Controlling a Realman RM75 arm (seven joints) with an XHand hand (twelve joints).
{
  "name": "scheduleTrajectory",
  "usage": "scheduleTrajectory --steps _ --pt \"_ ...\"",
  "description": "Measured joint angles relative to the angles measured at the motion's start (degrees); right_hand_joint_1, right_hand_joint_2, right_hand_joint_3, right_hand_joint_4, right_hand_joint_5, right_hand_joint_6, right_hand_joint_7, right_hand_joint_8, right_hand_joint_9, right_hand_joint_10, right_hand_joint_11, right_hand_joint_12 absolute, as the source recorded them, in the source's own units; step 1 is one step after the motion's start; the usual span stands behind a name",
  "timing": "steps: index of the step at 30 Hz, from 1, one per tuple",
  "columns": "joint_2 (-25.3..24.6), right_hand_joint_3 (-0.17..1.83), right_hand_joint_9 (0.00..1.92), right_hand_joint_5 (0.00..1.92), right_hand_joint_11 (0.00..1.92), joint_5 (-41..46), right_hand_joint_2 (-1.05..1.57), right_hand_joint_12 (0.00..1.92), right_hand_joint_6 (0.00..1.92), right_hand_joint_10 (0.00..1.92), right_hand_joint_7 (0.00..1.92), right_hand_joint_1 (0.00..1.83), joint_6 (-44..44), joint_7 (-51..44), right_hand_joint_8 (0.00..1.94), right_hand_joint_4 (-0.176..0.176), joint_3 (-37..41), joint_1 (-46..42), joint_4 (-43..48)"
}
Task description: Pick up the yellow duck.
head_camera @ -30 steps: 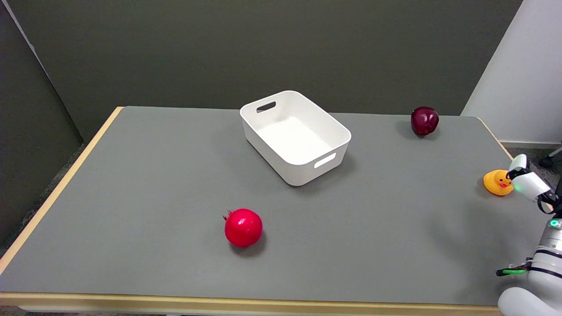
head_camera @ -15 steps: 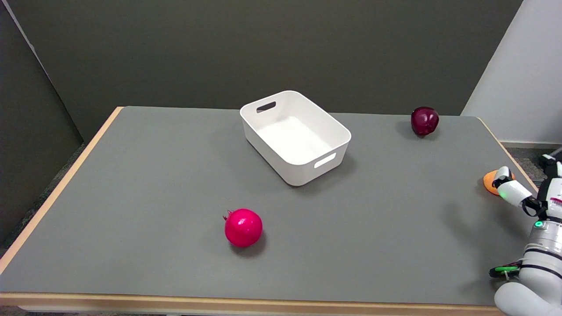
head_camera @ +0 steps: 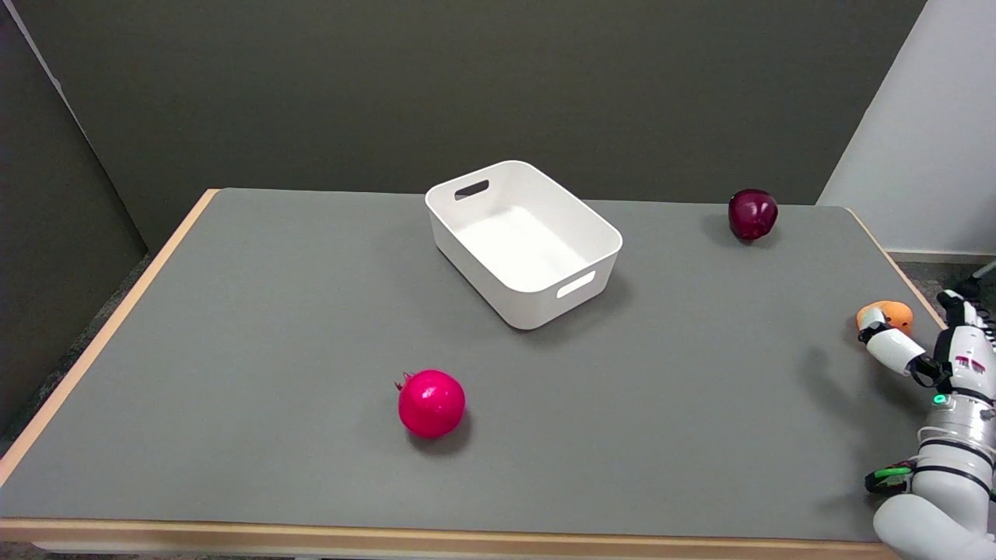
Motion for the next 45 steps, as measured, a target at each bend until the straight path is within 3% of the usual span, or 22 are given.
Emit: scheduleTrajectory --steps 6,29,32,36,45 --pt "0.0 0.96 0.03 0.13 0.00 0.2 0.59 1.01 0.44 0.68 0.14 0.55 -1.5 -0.2 0.40 -0.078 -0.2 0.6 -0.7" --pt "0.4 0.96 0.02 0.13 0.00 0.4 0.59 1.01 0.44 0.68 0.14 0.56 -7.6 -0.5 0.39 -0.080 -0.3 3.6 -2.3" --pt "0.6 0.85 0.03 0.16 0.00 0.2 0.63 0.97 0.35 0.66 0.17 0.57 -8.6 -0.5 0.30 -0.078 -0.3 4.1 -2.5" --pt "0.7 0.85 0.03 0.16 0.00 0.2 0.63 0.97 0.35 0.66 0.16 0.57 -9.4 -0.5 0.29 -0.077 -0.3 4.6 -2.9" --pt "1.0 0.90 0.04 0.14 0.00 0.1 0.65 1.00 0.36 0.68 0.16 0.66 -10.9 -0.5 0.32 -0.084 -0.2 5.9 -3.8"
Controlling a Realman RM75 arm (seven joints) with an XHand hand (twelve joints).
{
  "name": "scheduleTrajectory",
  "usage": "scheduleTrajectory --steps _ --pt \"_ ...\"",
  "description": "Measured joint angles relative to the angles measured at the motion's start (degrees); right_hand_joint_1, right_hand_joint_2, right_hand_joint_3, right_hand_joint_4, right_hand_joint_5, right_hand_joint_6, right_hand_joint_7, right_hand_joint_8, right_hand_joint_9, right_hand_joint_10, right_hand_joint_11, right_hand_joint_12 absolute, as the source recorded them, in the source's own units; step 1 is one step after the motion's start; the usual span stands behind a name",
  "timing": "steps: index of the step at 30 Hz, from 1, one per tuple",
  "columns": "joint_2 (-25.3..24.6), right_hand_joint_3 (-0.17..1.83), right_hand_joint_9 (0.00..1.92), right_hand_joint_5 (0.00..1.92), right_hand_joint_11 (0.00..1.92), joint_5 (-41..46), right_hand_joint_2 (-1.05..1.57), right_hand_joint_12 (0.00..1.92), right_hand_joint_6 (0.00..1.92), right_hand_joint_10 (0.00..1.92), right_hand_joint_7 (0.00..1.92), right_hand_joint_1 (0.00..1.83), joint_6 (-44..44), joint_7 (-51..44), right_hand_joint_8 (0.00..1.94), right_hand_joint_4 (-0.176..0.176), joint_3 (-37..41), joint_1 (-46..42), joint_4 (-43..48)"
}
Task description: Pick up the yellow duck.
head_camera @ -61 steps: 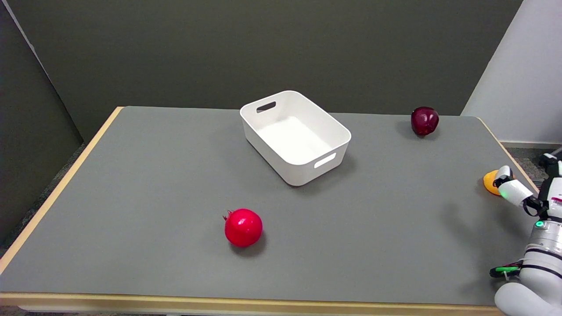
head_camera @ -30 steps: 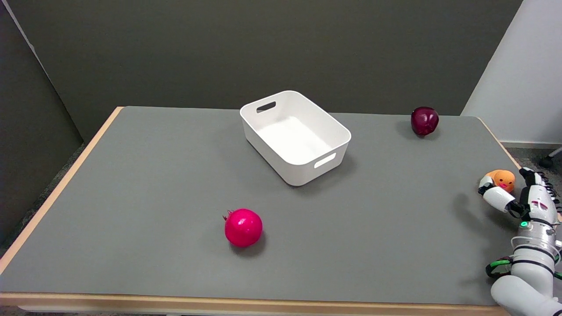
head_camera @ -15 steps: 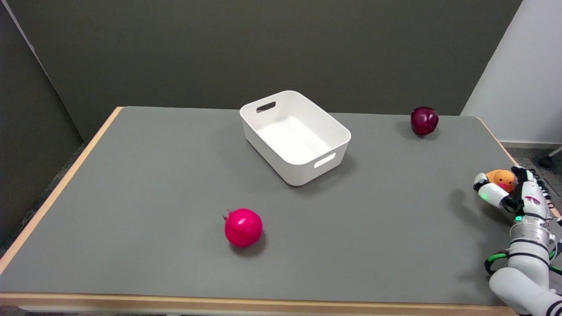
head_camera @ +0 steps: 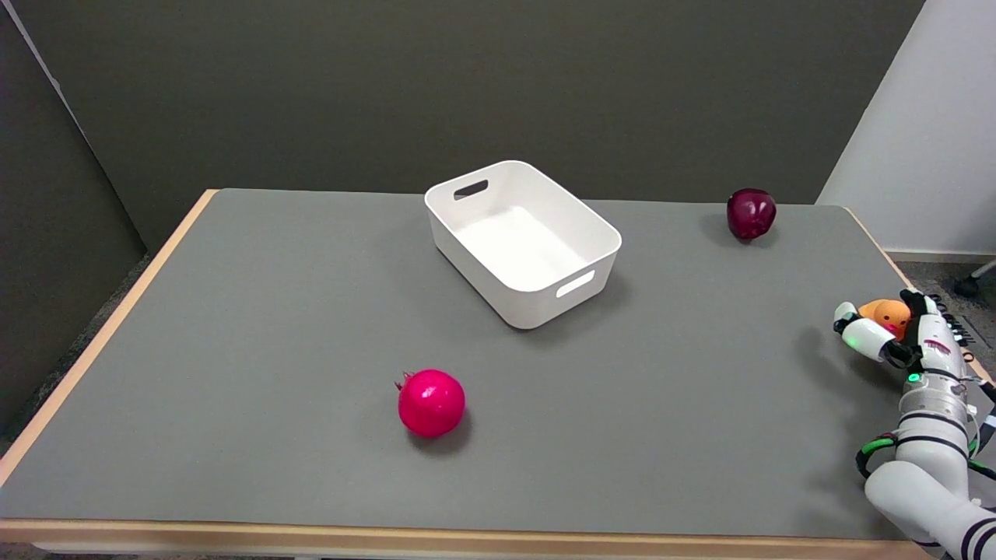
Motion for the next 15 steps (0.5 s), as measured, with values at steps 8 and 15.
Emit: scheduleTrajectory --steps 8,15 --pt "0.2 1.02 0.14 0.16 0.01 0.0 0.79 1.19 0.42 0.74 0.23 0.79 -0.8 0.0 0.40 -0.110 0.1 1.6 -0.9" --pt "0.2 0.87 0.34 0.18 0.19 0.0 1.01 1.37 1.08 1.00 0.41 0.90 -0.9 0.0 0.81 -0.108 -0.1 3.6 -2.4"
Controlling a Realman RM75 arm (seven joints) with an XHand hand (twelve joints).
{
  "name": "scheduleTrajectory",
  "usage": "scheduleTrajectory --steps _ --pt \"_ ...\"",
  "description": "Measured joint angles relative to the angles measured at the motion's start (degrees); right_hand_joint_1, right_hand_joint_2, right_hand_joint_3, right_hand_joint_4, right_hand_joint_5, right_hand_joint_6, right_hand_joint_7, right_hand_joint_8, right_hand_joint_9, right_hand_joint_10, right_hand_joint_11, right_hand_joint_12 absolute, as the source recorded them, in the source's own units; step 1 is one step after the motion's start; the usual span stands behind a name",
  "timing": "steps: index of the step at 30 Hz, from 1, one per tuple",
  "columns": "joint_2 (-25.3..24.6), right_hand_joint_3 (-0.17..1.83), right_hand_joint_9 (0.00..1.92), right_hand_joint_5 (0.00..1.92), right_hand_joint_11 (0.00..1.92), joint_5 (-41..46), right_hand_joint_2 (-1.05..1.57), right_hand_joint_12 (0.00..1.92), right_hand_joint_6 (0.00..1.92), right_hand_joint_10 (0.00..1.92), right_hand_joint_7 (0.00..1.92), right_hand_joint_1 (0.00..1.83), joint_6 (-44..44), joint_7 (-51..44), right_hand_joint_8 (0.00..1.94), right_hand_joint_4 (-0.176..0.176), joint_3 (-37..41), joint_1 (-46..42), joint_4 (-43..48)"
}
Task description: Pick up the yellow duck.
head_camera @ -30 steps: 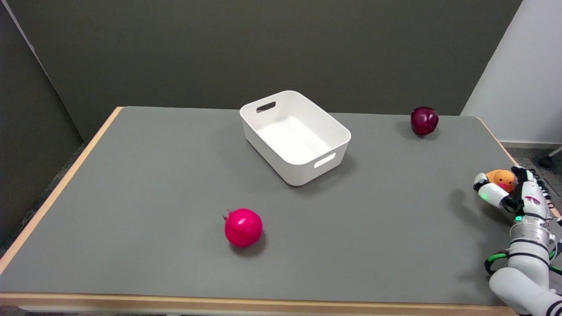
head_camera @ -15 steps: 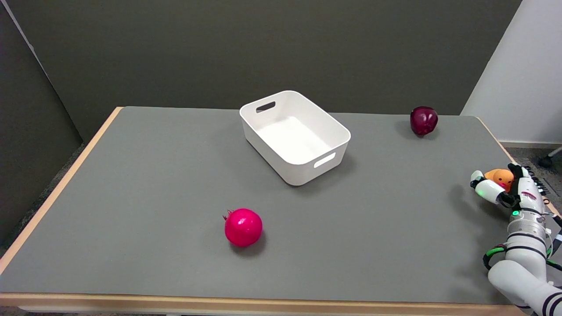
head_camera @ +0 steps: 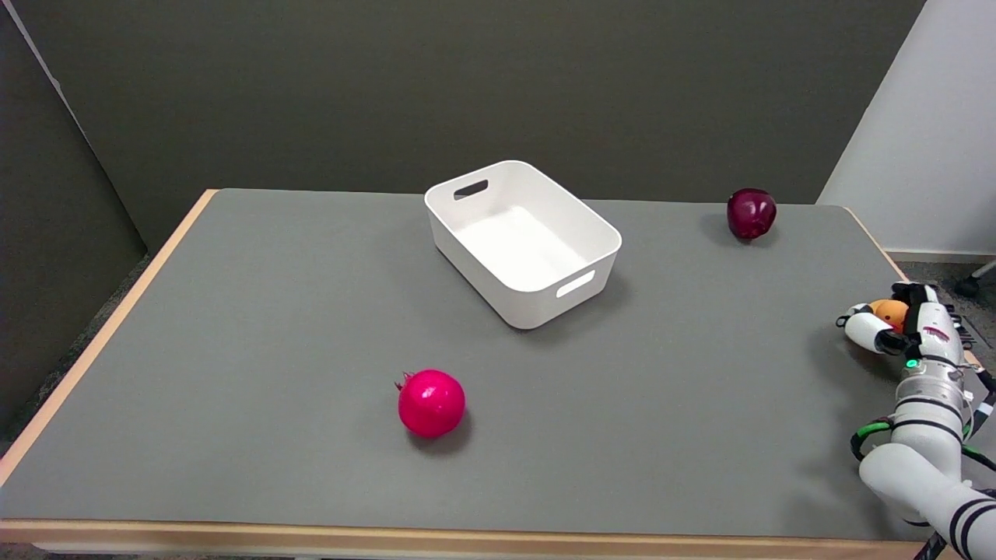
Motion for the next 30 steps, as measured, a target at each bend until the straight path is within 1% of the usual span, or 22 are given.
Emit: scheduleTrajectory --steps 2,4,7,10,12,15,23,29,30 --pt "-0.1 0.87 0.39 0.21 0.22 0.0 1.02 1.41 1.15 1.09 0.44 0.94 0.0 0.0 0.90 -0.110 -0.2 0.7 -0.6" --pt "-0.2 0.88 0.40 0.21 0.23 -0.1 1.03 1.42 1.16 1.11 0.45 0.96 0.0 0.0 0.92 -0.111 -0.5 1.3 -1.3" --pt "-0.3 0.89 0.42 0.22 0.27 -0.1 1.03 1.50 1.19 1.16 0.47 1.01 0.1 0.0 0.97 -0.115 -1.1 2.3 -2.3" --pt "-0.4 0.89 0.44 0.22 0.30 -0.1 1.03 1.55 1.21 1.19 0.49 1.04 0.1 0.0 1.00 -0.113 -1.7 3.1 -3.2" --pt "-0.5 0.96 0.47 0.25 0.29 -0.1 0.98 1.61 1.16 1.17 0.51 1.09 0.1 0.0 0.97 -0.117 -2.1 3.6 -3.7" --pt "-0.5 0.90 0.47 0.23 0.33 -0.1 1.03 1.60 1.22 1.23 0.50 1.06 0.1 0.0 1.02 -0.111 -2.7 4.2 -4.4" --pt "-0.7 0.91 0.48 0.24 0.34 -0.8 1.03 1.64 1.23 1.25 0.51 1.08 0.4 0.0 1.03 -0.112 -3.9 5.2 -5.3" --pt "-0.8 0.91 0.52 0.25 0.39 -3.9 1.02 1.69 1.22 1.27 0.55 1.10 1.1 0.2 1.04 -0.128 -4.0 5.8 -4.5" --pt "-0.7 0.81 0.55 0.27 0.41 -4.8 1.06 1.70 1.27 1.28 0.58 1.11 1.3 0.2 1.11 -0.134 -3.9 5.9 -4.1"
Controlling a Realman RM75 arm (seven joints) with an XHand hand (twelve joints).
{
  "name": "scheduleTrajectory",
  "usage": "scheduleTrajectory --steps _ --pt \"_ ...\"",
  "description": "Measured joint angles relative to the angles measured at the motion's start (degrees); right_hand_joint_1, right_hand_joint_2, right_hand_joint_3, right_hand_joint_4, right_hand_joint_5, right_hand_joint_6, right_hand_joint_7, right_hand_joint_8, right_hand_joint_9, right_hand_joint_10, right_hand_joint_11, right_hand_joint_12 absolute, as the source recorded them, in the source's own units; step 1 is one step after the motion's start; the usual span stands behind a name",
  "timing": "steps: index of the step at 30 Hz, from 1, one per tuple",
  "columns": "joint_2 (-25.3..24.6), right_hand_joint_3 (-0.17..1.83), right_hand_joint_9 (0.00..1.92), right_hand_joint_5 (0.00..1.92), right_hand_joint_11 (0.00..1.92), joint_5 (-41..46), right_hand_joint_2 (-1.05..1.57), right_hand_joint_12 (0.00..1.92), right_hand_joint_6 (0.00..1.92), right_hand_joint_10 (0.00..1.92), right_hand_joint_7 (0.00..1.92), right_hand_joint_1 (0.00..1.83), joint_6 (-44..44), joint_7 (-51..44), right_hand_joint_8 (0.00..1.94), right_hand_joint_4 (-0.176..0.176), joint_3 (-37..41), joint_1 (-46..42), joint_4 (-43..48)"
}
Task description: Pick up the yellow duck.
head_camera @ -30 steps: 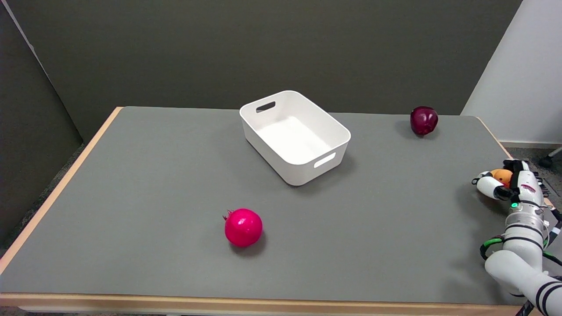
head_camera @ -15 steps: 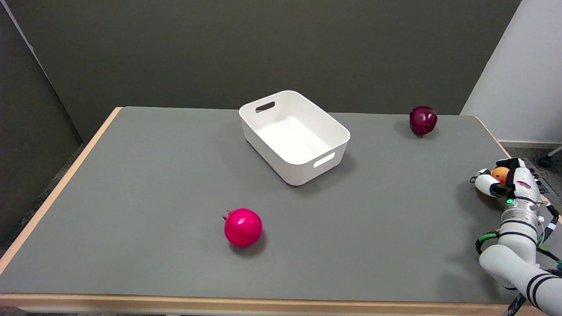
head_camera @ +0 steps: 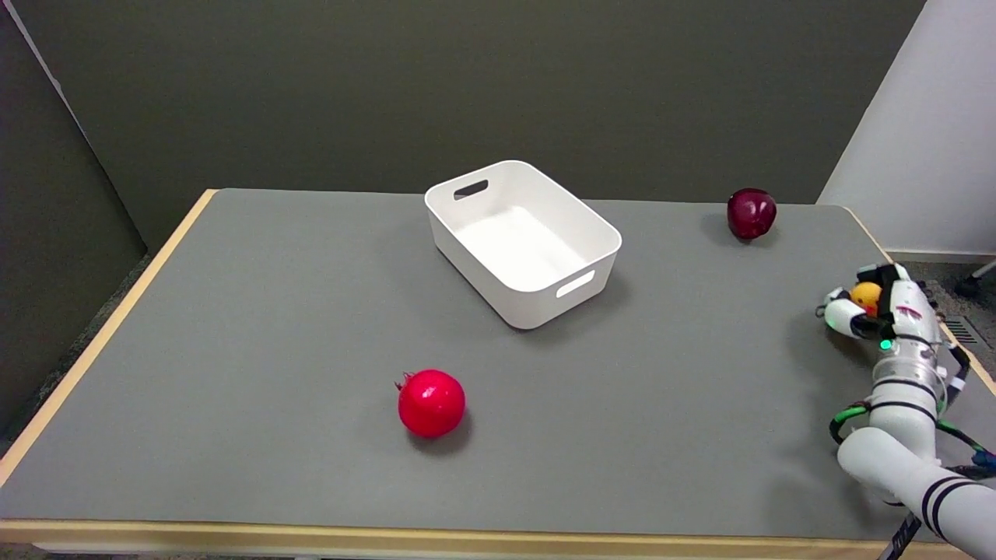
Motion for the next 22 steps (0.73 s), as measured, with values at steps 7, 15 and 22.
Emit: scheduleTrajectory --steps 7,15,22 --pt "1.2 0.17 0.66 0.47 0.13 -7.6 1.34 1.92 1.64 1.92 0.49 1.08 2.0 0.3 1.91 -0.176 1.2 1.3 4.3" --pt "3.0 0.12 0.60 0.53 0.08 -18.8 1.32 1.92 1.37 1.92 0.39 1.29 3.3 0.9 1.90 -0.176 2.3 4.4 12.0" --pt "4.0 0.09 0.60 0.54 0.12 -27.8 1.33 1.92 1.36 1.92 0.39 1.28 2.0 1.4 1.89 -0.176 2.4 7.9 18.5"
